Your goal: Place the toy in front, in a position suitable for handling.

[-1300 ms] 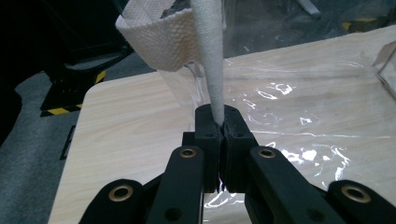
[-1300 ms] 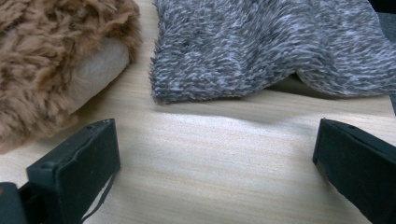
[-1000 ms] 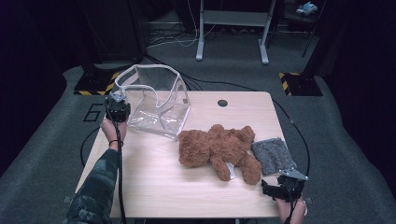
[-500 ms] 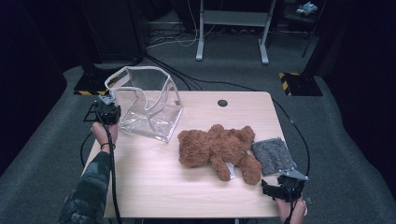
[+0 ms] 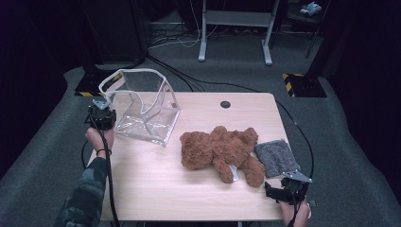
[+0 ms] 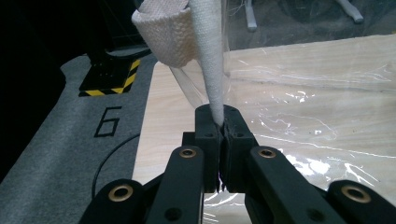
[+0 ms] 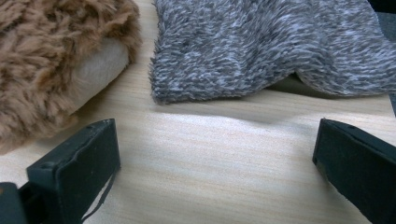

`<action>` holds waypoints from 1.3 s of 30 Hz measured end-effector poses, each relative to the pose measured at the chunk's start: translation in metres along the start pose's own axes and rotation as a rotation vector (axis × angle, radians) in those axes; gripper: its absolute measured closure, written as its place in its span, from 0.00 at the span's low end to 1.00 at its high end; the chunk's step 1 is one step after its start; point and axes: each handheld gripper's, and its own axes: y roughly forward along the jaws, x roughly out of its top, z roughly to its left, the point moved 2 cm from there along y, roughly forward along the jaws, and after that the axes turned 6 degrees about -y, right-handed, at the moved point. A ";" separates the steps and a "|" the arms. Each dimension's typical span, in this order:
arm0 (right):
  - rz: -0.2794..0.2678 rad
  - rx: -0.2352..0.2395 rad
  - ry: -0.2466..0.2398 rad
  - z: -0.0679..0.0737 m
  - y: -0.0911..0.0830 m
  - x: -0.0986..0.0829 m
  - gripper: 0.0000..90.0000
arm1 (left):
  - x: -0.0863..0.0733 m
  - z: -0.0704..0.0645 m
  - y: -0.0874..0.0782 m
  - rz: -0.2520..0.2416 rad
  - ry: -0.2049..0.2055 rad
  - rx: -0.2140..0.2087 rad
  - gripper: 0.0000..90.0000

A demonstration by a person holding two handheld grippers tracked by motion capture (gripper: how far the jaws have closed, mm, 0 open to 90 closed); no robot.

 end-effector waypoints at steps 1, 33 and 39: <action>0.000 0.000 0.000 0.000 0.000 0.000 0.00 | 0.000 0.001 -0.001 0.001 -0.004 0.006 0.97; 0.000 0.000 -0.004 0.000 0.000 0.000 0.00 | -0.032 -0.034 -0.055 0.056 -0.028 -0.189 0.31; 0.000 0.000 -0.004 0.000 0.000 0.000 0.00 | -0.046 -0.059 -0.065 0.069 0.004 -0.283 0.34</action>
